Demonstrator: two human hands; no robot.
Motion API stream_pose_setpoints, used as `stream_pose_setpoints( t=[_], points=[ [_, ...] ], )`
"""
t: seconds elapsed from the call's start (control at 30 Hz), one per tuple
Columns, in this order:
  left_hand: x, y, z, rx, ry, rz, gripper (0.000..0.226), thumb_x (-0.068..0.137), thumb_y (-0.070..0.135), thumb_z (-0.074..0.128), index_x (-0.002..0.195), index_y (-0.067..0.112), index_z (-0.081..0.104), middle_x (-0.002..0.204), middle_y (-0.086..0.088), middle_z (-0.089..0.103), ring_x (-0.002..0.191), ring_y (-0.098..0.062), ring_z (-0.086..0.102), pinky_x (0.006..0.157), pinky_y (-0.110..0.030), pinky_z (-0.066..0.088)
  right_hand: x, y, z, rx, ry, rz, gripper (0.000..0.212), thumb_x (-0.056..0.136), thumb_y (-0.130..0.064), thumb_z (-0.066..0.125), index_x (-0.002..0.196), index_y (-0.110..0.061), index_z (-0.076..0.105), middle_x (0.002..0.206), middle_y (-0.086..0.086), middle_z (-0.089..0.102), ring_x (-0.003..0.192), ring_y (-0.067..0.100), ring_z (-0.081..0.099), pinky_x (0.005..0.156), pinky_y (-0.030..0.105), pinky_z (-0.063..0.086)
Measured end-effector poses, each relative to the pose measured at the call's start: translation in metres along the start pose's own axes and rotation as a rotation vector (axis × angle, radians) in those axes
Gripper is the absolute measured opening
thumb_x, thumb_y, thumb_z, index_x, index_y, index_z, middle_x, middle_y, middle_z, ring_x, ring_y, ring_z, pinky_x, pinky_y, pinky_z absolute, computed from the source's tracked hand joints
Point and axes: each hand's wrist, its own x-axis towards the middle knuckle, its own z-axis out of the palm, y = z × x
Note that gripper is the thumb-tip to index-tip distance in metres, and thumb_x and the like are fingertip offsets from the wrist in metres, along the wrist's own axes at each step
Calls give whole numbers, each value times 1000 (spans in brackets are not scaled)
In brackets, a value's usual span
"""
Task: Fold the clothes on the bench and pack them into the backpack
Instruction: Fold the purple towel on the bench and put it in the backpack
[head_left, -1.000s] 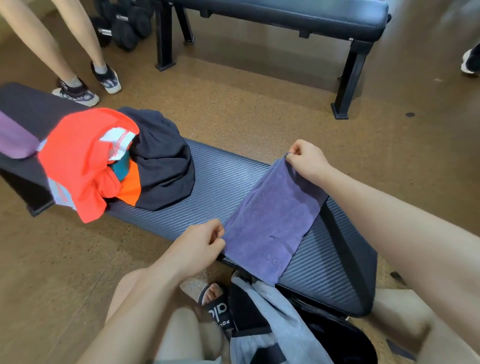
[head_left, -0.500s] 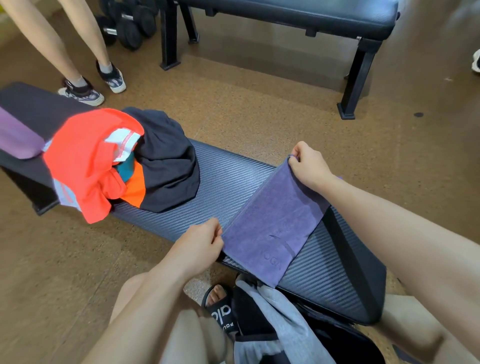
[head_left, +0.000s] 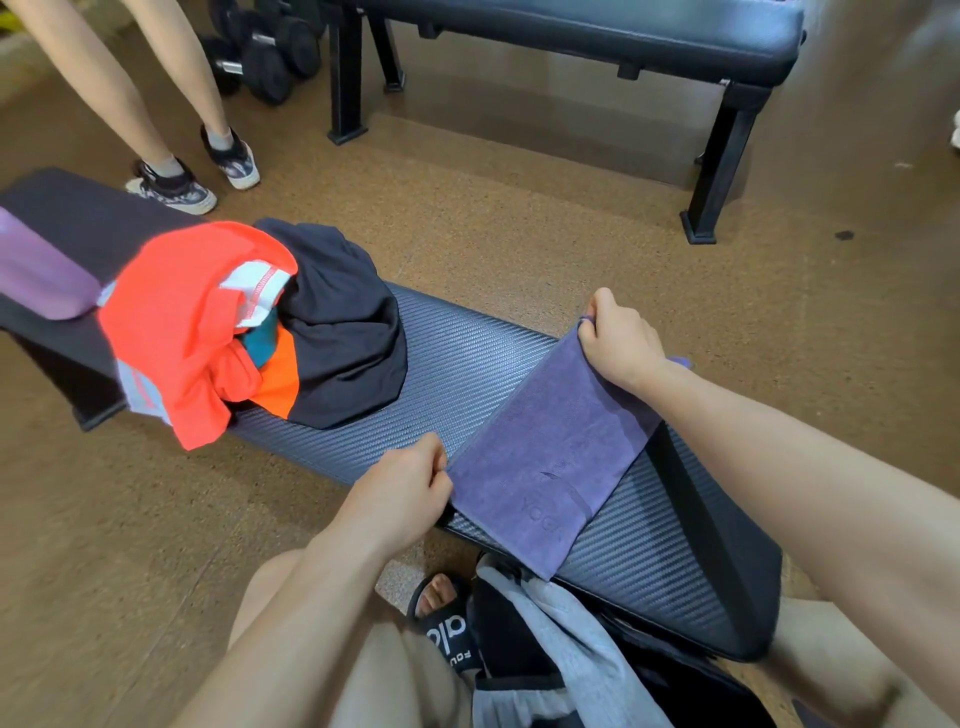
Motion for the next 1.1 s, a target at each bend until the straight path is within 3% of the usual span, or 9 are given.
stream_pose_setpoints(
  t=[0.13, 0.2, 0.33, 0.47, 0.57, 0.67, 0.87, 1.0, 1.1],
  points=[
    [0, 1, 2, 72, 38, 12, 12, 96, 24, 49, 87, 25, 40, 80, 1, 58, 75, -22, 56, 67, -44, 49, 1, 2, 1, -26, 33, -6, 20, 102, -26, 41, 114, -11, 44, 108, 16, 60, 93, 39, 58, 79, 45, 47],
    [-1, 5, 5, 132, 86, 37, 10, 98, 27, 46, 90, 23, 43, 89, 2, 53, 83, -24, 55, 72, -43, 50, -4, 0, -1, -130, 165, -79, 24, 100, -24, 45, 119, -9, 49, 115, 16, 56, 101, 37, 55, 86, 46, 43],
    [-2, 15, 10, 167, 152, 67, 21, 101, 40, 46, 100, 19, 48, 100, 1, 47, 91, -23, 55, 74, -39, 46, -61, -19, -8, -133, 376, -323, 16, 88, -17, 52, 101, -8, 57, 98, 12, 55, 89, 35, 52, 79, 44, 40],
    [2, 18, 16, 205, 131, 87, 18, 99, 34, 50, 98, 16, 47, 102, -2, 48, 96, -27, 56, 76, -39, 45, -171, -30, 4, -38, 172, -532, 19, 83, -31, 57, 91, -13, 59, 88, 4, 52, 81, 28, 49, 71, 44, 41],
    [1, 20, 17, 203, 145, 83, 17, 98, 31, 51, 98, 14, 46, 102, -5, 51, 99, -31, 55, 79, -42, 46, -222, -24, 24, -179, -4, -556, 47, 78, -47, 56, 112, -14, 59, 107, 4, 54, 100, 28, 52, 89, 43, 44],
    [-4, 22, 19, 227, 174, 78, 16, 96, 28, 51, 98, 14, 43, 99, -7, 54, 96, -34, 56, 73, -43, 45, -235, -17, 37, -305, -37, -560, 71, 77, -53, 57, 134, -11, 52, 132, 12, 52, 125, 34, 47, 107, 49, 39],
    [-9, 31, 13, 189, 81, -13, 16, 97, 27, 53, 95, 12, 48, 96, -7, 59, 96, -33, 57, 73, -39, 41, -239, -20, 34, -372, -11, -574, 56, 84, -44, 60, 128, -10, 55, 129, 13, 55, 123, 34, 51, 103, 49, 43],
    [-14, 31, 4, -144, 8, -99, 13, 88, 15, 62, 86, 8, 51, 90, -14, 67, 83, -28, 67, 71, -38, 57, -245, -16, 34, -417, 15, -623, 45, 89, -32, 53, 126, -7, 55, 124, 16, 58, 116, 36, 54, 101, 52, 42],
    [-26, 37, -1, -362, -9, -148, 21, 88, 6, 65, 90, 12, 45, 85, -14, 59, 71, -22, 62, 53, -19, 53, -250, -10, 23, -428, 38, -657, 29, 88, -28, 46, 109, -10, 57, 102, 9, 61, 96, 32, 58, 97, 49, 43]
  ],
)
